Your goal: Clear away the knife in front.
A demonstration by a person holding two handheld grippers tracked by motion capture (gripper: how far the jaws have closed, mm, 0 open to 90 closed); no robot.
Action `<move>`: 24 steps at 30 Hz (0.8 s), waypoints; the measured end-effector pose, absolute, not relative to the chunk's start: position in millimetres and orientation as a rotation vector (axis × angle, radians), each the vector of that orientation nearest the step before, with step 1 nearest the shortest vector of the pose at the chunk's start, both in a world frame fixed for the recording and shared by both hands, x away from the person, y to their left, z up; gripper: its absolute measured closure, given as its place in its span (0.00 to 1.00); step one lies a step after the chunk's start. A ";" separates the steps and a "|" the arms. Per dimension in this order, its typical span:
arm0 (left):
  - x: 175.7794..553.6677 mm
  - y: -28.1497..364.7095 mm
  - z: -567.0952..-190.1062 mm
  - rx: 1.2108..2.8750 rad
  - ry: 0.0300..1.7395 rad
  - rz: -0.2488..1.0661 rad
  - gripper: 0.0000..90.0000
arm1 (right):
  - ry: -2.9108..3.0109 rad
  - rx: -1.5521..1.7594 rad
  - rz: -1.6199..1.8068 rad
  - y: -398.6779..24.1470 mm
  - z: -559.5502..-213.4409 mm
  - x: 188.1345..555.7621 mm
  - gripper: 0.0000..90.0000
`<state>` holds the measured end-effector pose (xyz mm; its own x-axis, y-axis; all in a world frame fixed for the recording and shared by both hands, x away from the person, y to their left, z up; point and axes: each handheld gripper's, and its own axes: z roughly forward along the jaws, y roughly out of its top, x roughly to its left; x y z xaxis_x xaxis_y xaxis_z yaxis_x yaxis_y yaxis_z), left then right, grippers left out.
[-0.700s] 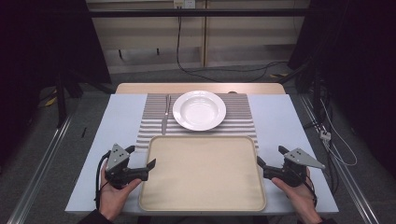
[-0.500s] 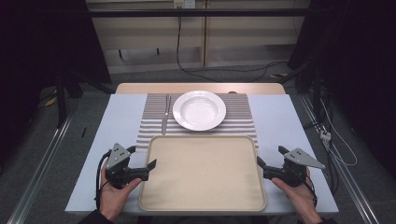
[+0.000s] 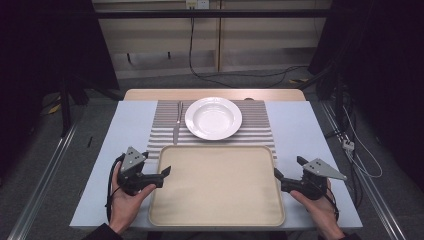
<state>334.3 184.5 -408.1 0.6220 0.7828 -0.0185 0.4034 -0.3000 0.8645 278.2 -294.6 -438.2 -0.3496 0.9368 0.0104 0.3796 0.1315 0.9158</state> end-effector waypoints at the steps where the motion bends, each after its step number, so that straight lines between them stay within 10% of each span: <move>1: 336.2 183.8 -407.8 1.923 0.948 0.513 0.11 | 1.815 1.267 1.195 -294.5 -438.3 278.3 0.10; 24: 402.0 166.8 -405.2 1.943 1.065 0.413 0.13 | 1.844 1.271 1.200 -292.0 -439.1 279.9 0.10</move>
<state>402.0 166.8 -405.2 0.5813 0.8064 -0.1086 0.5222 -0.2673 0.8098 279.9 -292.0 -439.1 -0.3682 0.9295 0.0213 0.3958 0.1360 0.9082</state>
